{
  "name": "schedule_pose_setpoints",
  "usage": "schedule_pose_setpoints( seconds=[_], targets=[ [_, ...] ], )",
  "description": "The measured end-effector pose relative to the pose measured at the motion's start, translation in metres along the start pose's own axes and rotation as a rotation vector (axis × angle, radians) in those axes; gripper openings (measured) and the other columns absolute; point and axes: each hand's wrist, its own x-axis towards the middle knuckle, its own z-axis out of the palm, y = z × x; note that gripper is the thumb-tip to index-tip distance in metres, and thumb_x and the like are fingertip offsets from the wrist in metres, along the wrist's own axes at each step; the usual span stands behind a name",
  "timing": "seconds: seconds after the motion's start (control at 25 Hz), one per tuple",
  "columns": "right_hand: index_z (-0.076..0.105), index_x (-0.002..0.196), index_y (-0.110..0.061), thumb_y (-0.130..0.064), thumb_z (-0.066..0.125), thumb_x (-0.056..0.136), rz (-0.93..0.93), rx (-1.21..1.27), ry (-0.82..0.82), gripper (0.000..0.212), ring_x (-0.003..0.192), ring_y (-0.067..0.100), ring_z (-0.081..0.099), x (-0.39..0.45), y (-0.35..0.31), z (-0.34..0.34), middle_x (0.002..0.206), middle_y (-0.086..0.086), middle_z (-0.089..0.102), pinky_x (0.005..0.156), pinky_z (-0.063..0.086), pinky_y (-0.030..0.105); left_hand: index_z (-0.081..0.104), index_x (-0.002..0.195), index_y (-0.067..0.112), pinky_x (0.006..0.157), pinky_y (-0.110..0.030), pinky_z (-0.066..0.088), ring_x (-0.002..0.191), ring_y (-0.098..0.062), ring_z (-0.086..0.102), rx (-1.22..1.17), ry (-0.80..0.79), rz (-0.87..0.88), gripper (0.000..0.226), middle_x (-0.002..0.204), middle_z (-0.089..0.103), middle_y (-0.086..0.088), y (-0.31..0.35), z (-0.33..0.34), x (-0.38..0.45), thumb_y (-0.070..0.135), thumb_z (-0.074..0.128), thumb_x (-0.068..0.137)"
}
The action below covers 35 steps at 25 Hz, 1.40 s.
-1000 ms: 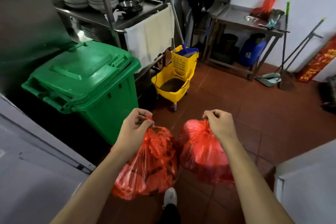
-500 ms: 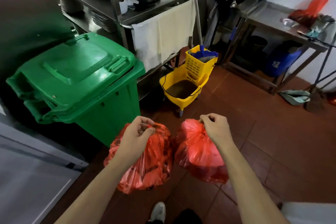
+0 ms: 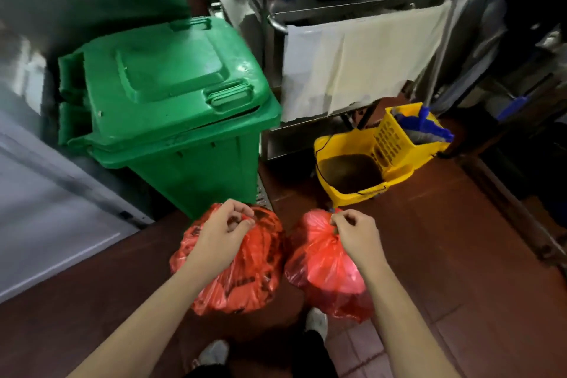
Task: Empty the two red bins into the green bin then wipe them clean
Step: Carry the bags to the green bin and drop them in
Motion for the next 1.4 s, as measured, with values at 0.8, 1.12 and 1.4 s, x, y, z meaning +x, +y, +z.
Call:
schedule_pose_setpoints(
  seconds=[0.8,1.12,1.4],
  targets=[
    [0.074,0.099,-0.017,-0.031,0.066,0.089,-0.007,-0.301,-0.343,0.019,0.093,0.030,0.069,0.224,0.139,0.138,0.094,0.010,0.073,0.084,0.051,0.034,0.064,0.092,0.029,0.067,-0.047,0.057,0.068,-0.015,0.062,0.001,0.332,-0.401,0.028,0.100,0.069,0.006,-0.191,0.131,0.101,0.002,0.059,0.092],
    [0.072,0.090,-0.015,-0.028,0.064,0.088,0.067,-0.368,-0.383,0.015,0.079,0.031,0.071,0.290,0.242,0.237,0.082,0.009,0.072,0.073,0.058,0.038,0.064,0.091,0.028,0.057,-0.028,0.040,0.086,-0.034,0.069,0.037,0.313,-0.538,0.030,0.112,0.070,-0.010,-0.340,0.189,0.159,-0.001,0.059,0.092],
    [0.069,0.089,-0.016,-0.024,0.062,0.087,0.107,-0.391,-0.449,0.011,0.078,0.030,0.072,0.324,0.289,0.290,0.075,0.004,0.068,0.070,0.057,0.037,0.067,0.097,0.022,0.056,-0.026,0.041,0.070,-0.024,0.068,0.062,0.324,-0.598,0.021,0.119,0.067,-0.004,-0.411,0.215,0.196,0.004,0.057,0.095]
  ],
)
